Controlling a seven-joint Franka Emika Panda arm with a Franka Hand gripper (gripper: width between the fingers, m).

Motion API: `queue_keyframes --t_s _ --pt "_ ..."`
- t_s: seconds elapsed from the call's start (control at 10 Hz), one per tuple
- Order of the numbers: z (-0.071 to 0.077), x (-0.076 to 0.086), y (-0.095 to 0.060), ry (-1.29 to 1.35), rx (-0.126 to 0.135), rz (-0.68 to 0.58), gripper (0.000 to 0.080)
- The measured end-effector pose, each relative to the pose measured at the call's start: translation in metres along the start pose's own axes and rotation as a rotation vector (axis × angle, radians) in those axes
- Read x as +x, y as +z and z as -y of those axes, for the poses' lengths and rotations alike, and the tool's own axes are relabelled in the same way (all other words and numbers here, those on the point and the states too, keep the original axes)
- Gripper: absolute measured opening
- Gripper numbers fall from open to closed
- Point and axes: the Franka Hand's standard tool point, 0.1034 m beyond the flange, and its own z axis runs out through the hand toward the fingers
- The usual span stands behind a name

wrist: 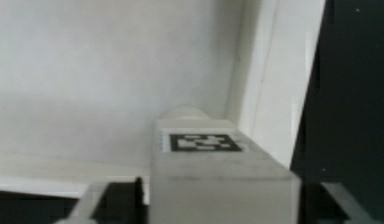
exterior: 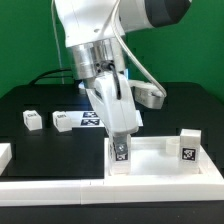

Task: Assemble square table

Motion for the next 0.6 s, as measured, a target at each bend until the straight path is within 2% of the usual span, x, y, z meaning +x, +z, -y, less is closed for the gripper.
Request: queue_keyframes --t_s 0.1,0.2,0.3,0.6 --pt "0.0000 -0.0003 0.0002 -0.007 -0.001 0.000 0.0555" --pt "0.0038 -0.0025 -0.0014 -0.250 -0.017 -0.022 0.0621" --pt "0.0066 -0.0052 -0.0022 -0.547 -0.034 -0.036 0.0641" --pt "0.0057 -0.0047 -0.0014 -0.811 -0.043 -0.033 0.0648"
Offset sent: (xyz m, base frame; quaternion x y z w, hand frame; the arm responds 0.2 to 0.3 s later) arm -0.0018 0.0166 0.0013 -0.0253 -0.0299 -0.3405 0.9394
